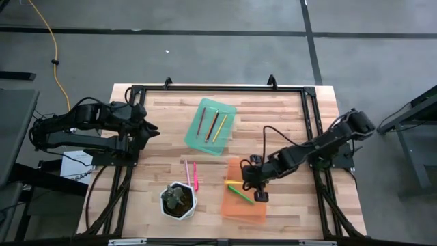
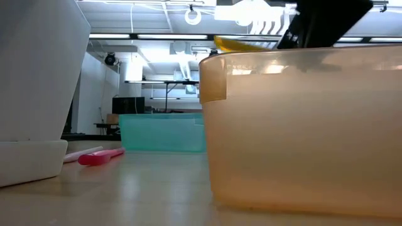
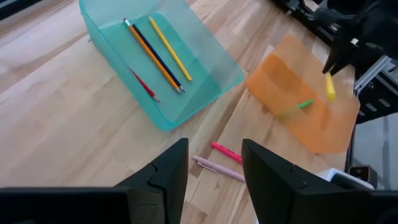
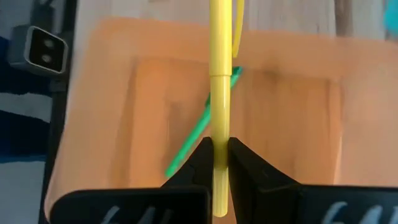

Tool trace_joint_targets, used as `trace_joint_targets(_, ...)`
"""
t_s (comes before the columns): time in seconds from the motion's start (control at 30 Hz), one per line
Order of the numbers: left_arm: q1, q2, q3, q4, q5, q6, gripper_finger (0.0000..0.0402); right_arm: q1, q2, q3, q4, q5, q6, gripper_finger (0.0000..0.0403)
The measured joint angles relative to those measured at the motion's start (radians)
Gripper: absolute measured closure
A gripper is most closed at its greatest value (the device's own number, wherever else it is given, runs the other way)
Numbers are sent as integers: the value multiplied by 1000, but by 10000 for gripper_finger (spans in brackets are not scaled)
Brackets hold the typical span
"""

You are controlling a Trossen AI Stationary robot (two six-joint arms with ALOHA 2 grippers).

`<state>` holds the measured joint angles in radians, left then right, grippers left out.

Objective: Sort pens & pencils
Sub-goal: Put the yellow pen into the orange bin

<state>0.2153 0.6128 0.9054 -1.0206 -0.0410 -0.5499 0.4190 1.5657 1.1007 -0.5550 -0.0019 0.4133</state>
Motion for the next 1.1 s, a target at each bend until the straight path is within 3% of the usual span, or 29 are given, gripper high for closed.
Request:
trace_joint_targets(0.6, 0, 0, 0, 0, 8, 94, 263, -75, 77, 0, -130, 13, 191, 396)
trace_joint_targets(1.1, 0, 0, 0, -2, 8, 124, 263, -76, 77, 0, -190, -6, 212, 396)
